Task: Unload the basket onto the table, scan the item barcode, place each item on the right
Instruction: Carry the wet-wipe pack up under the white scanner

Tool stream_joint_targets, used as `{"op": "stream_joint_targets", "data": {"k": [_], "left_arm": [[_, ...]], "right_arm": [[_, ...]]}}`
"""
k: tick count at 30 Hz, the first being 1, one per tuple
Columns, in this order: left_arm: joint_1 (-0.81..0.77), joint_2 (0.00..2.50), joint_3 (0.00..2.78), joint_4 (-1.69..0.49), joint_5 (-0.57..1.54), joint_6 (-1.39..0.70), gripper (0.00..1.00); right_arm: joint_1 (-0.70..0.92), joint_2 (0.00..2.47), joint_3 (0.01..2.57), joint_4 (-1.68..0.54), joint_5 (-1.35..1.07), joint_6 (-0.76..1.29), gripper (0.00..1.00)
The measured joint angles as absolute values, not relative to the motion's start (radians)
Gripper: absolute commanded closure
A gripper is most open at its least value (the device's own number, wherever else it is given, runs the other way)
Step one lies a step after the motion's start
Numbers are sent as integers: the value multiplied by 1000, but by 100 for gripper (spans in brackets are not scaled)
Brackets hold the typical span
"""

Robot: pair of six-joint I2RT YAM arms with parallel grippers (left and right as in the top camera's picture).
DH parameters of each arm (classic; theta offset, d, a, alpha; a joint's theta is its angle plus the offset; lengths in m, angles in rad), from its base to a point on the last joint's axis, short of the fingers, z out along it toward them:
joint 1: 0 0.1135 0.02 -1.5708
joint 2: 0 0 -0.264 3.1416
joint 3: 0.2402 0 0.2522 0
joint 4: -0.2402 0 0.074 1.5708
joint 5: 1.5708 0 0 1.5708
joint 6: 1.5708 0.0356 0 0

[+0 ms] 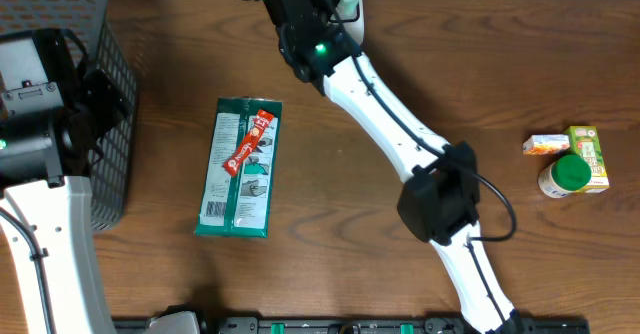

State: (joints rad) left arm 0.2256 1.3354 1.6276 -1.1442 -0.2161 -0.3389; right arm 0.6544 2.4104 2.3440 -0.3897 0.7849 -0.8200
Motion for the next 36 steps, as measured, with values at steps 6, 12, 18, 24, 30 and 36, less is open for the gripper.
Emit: {"op": "stream_joint_targets", "data": {"k": [6, 12, 18, 24, 30, 36], "left_arm": [[226, 1335, 1628, -1144, -216, -339, 12], [226, 1335, 1628, -1144, -216, -339, 12], [226, 1335, 1628, -1144, -216, -339, 12], [226, 1335, 1628, -1144, -216, -339, 12], [226, 1335, 1628, -1144, -216, -339, 12], [226, 1335, 1628, -1144, -216, -339, 12]], "right_arm": [[632, 2494, 2344, -141, 806, -971, 99], [585, 2593, 2344, 89, 820, -1081, 99], [562, 2667, 2344, 177, 824, -1102, 99], [555, 2703, 2344, 217, 794, -1109, 99], [552, 2709, 2344, 222, 759, -1109, 98], [537, 2709, 2344, 251, 693, -1110, 99]]}}
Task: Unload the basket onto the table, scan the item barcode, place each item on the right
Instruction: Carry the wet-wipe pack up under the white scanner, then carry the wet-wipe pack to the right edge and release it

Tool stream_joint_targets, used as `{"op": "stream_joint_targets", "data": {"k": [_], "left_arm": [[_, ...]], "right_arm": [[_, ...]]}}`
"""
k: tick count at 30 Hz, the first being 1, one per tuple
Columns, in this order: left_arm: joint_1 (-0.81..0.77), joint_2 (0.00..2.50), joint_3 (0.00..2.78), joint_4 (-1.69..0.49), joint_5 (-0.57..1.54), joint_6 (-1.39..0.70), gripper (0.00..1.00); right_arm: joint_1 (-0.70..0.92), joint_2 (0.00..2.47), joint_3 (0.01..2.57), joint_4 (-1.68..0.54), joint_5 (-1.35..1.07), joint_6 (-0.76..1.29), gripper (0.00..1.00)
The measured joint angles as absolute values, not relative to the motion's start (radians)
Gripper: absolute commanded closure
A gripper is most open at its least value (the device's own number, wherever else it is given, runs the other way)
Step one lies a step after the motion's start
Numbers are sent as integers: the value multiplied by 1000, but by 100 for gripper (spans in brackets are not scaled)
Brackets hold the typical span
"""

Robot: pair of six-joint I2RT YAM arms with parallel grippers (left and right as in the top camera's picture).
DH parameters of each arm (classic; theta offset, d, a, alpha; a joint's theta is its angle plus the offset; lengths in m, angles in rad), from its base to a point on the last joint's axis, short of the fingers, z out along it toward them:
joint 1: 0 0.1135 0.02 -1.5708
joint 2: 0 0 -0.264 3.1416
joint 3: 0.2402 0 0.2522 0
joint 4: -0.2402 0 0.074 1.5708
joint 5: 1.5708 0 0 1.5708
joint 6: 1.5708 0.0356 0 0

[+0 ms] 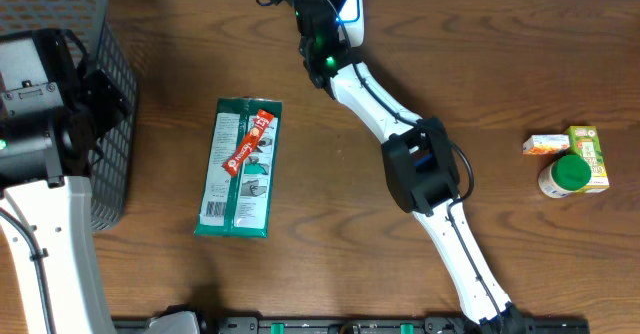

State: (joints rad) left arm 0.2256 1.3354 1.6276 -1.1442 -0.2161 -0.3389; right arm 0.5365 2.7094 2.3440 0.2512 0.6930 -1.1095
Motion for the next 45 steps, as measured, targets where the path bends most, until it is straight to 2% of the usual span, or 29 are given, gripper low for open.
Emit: {"op": "stream_joint_targets", "data": {"k": [10, 29, 34, 40, 45], "left_arm": [[226, 1335, 1628, -1144, -216, -339, 12], [226, 1335, 1628, -1144, -216, -339, 12], [226, 1335, 1628, -1144, -216, -339, 12], [226, 1335, 1628, -1144, -216, -339, 12], [226, 1335, 1628, -1144, -216, -339, 12]], "right_arm": [[531, 2716, 2344, 244, 647, -1102, 99], [547, 2733, 2348, 96, 661, -974, 99], [549, 2734, 2347, 123, 666, -948, 99], [549, 2740, 2347, 315, 706, -935, 99], [554, 2715, 2347, 222, 735, -912, 99]]}}
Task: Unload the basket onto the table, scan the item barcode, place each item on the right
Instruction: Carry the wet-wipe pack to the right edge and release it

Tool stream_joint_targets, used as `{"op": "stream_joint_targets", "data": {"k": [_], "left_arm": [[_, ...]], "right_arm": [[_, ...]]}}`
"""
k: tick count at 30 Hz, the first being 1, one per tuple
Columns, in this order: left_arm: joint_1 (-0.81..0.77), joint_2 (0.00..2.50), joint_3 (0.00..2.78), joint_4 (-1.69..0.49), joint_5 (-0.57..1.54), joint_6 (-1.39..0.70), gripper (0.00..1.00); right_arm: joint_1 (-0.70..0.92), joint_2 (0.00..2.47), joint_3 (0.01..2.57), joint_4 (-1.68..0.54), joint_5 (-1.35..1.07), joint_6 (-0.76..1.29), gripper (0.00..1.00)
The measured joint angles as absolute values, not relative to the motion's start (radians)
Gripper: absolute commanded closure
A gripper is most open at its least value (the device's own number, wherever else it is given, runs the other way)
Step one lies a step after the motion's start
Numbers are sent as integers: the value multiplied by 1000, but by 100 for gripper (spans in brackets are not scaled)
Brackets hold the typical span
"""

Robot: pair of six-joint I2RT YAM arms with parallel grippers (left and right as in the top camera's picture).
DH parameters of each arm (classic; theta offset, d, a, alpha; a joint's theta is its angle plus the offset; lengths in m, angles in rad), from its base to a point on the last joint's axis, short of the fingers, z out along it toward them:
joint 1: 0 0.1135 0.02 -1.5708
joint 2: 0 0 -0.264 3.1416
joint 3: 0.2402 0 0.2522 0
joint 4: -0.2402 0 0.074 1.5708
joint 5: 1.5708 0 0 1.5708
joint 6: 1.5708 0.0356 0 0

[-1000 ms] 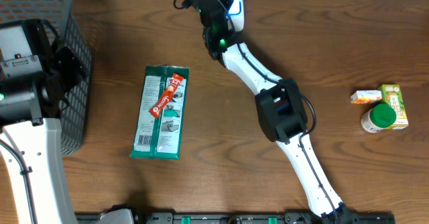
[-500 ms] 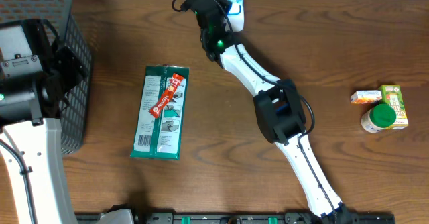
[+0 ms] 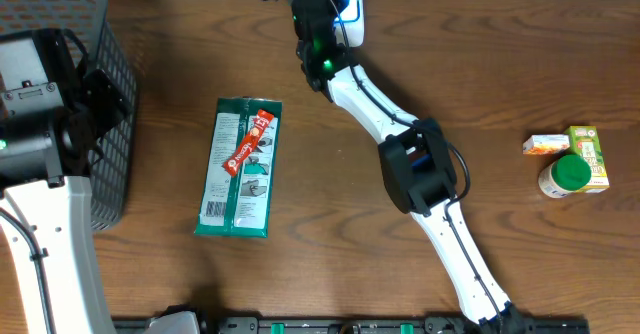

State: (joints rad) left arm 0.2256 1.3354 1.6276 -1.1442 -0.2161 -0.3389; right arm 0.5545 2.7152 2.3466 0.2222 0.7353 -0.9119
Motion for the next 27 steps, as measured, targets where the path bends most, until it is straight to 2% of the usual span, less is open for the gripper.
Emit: {"op": "stream_joint_targets", "data": {"k": [3, 10, 15, 19, 23, 27], "left_arm": [[226, 1335, 1628, -1145, -216, -339, 12], [226, 1335, 1628, -1143, -216, -339, 12], [226, 1335, 1628, -1144, -216, -339, 12], [226, 1335, 1628, -1144, -216, -339, 12], [226, 1335, 1628, -1144, -216, -339, 12], [226, 1335, 1628, -1144, -216, -339, 12]], "right_arm": [[560, 2669, 2345, 54, 737, -846, 99], [580, 2392, 2340, -527, 695, -533, 99], [561, 2152, 2350, -955, 529, -326, 99], [500, 2033, 2362, -1232, 354, -243, 99], [401, 2013, 2362, -1451, 202, -194, 99], [302, 2030, 2304, -1527, 89, -165, 99]]}}
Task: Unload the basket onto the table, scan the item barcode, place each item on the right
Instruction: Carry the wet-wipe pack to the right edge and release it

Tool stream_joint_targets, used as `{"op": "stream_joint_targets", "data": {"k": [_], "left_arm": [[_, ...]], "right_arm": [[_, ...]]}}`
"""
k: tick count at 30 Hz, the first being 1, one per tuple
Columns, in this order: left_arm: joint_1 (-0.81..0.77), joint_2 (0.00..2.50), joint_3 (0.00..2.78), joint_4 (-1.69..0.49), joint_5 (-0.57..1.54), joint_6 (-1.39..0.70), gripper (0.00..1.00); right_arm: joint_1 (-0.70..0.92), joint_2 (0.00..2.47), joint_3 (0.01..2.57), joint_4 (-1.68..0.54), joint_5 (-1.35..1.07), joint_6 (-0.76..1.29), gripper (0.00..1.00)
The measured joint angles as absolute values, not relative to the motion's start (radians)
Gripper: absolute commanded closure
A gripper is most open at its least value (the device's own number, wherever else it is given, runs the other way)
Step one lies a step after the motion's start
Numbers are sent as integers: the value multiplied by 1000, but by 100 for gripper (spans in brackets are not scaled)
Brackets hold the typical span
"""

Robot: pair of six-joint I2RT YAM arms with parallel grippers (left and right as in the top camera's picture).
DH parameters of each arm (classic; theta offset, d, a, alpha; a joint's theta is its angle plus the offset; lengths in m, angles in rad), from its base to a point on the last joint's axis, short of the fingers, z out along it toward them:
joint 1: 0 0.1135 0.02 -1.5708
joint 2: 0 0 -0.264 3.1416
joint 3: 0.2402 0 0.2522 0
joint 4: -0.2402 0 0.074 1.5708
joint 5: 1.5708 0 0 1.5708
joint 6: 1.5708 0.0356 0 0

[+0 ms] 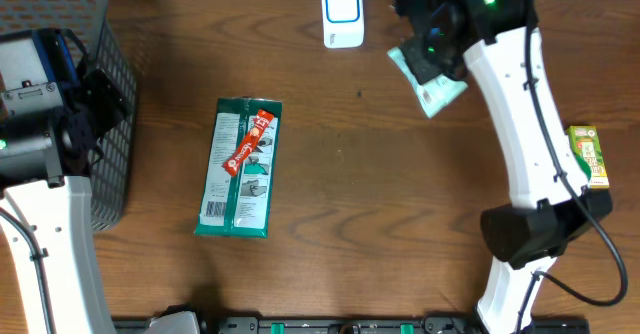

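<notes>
A white scanner with a blue face [342,12] stands at the table's far edge. To its right, my right gripper [420,60] hangs over the table, shut on a pale green packet [438,93] that sticks out below it at a tilt. A large green pack [239,168] with a red stick sachet [247,141] on top lies left of centre. My left arm [35,124] stays at the far left by the basket, its fingers not discernible.
A grey mesh basket [108,124] occupies the far left. A green carton [588,156] lies at the right edge, partly behind the right arm's lower link [535,229]. The right arm spans the table's right side from front to back.
My right gripper was at the scanner, covering it. It is now to the scanner's right with a pale green packet in it. The scanner shows in full, and the arm hides the jar and orange box.
My right arm reached to the scanner at the far edge and stayed over it through all three earlier moments. Now it is off to the right, holding the pale green packet. The green pack, red sachet and left arm have not moved.
</notes>
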State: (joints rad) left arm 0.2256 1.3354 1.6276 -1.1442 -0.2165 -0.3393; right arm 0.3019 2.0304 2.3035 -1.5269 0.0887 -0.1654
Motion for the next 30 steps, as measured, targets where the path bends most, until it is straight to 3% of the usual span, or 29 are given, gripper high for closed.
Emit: {"op": "stream_joint_targets", "data": {"k": [7, 17, 18, 20, 21, 23, 24, 25, 30], "left_arm": [[226, 1335, 1628, -1144, -216, -339, 12], [226, 1335, 1628, -1144, -216, -339, 12], [226, 1335, 1628, -1144, -216, -339, 12], [226, 1335, 1628, -1144, -216, -339, 12], [226, 1335, 1628, -1144, -216, -339, 12], [226, 1335, 1628, -1144, -216, -339, 12], [226, 1335, 1628, -1144, -216, -339, 12], [226, 1335, 1628, -1144, -216, -339, 12], [226, 1335, 1628, -1144, -216, -339, 12]], "right_arm": [[161, 2040, 2046, -1455, 15, -133, 99], [-22, 2055, 1649, -1136, 122, -116, 98], [-33, 2055, 1620, -1111, 130, -116, 87], [-52, 2055, 1577, -1062, 134, -117, 47], [-60, 2055, 1560, -1039, 139, -110, 40], [-73, 2055, 1536, -1010, 143, -112, 32], [-76, 2055, 1532, -999, 146, -111, 21], [-83, 2055, 1530, -980, 148, -111, 18], [-86, 2055, 1532, -950, 152, -111, 13]]}}
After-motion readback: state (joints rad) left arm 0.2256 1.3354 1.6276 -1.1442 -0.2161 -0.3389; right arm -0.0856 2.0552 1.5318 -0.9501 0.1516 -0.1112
